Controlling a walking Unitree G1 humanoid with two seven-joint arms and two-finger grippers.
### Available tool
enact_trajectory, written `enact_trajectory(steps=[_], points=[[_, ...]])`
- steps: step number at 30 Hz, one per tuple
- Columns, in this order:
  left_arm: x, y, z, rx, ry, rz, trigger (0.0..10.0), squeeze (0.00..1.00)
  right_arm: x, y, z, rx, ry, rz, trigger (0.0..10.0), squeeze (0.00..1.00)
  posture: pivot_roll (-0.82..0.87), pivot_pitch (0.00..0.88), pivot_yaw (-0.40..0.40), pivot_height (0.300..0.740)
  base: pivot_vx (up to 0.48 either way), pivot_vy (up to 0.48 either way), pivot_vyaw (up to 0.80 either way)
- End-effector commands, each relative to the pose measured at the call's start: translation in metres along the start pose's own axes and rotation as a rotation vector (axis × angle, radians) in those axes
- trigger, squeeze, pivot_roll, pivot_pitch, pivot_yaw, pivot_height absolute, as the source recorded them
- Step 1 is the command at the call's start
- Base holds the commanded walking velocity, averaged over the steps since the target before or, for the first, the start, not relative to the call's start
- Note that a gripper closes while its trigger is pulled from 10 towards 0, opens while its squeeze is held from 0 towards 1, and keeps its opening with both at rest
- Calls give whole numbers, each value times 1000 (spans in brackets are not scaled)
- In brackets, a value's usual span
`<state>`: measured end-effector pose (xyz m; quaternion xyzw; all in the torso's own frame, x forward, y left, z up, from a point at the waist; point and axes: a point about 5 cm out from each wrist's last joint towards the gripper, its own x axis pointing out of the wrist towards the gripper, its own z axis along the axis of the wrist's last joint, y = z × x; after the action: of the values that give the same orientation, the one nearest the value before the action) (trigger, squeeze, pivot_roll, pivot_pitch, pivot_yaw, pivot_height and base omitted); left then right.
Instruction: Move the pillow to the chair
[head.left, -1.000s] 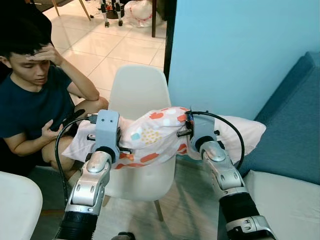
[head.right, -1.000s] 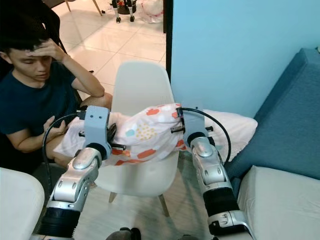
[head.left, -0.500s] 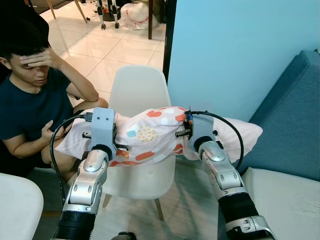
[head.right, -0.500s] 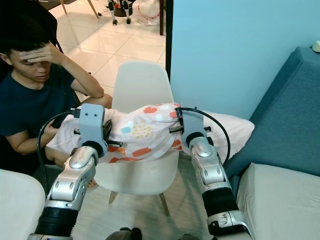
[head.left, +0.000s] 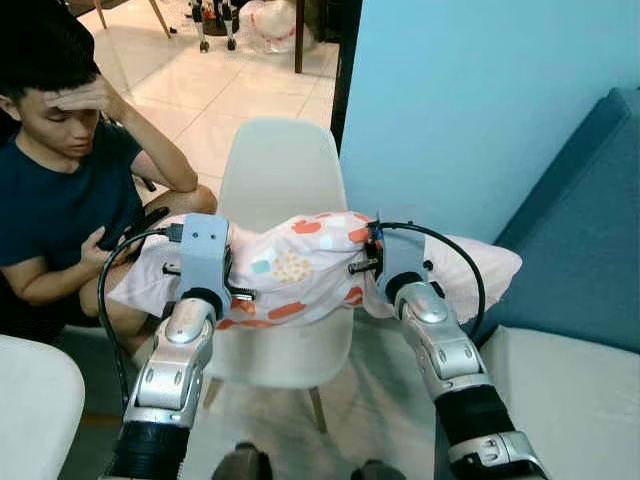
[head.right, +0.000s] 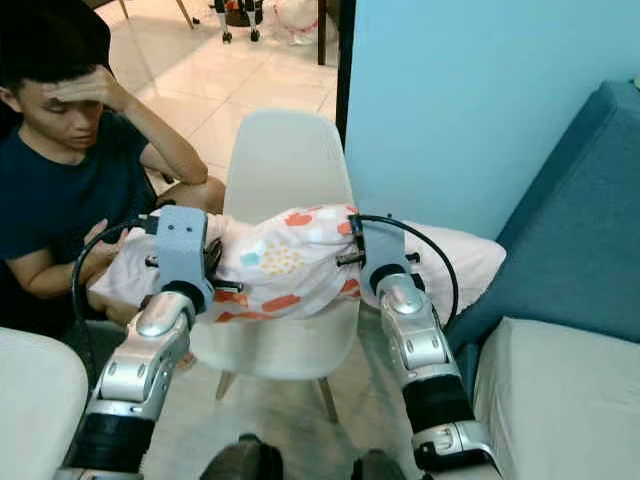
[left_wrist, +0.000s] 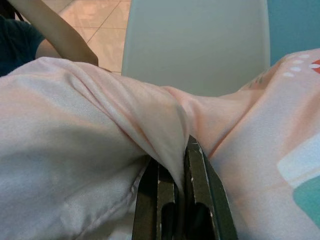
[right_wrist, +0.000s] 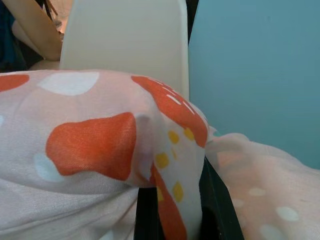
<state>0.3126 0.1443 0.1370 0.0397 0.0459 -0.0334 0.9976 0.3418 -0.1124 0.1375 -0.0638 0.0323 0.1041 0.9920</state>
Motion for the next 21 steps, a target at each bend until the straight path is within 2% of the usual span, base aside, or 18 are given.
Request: enact_trajectory(steps=[1,21], points=[[1,-7,3,20,-19,-40,10000,0,1,8,17,-4,-91,33,10000,0,20,105,-8,636,0,0,0],[3,-13,3,32,-18,-73,10000,0,1,7,18,-1,-96,22,10000,0,18,100,6,636,0,0,0]])
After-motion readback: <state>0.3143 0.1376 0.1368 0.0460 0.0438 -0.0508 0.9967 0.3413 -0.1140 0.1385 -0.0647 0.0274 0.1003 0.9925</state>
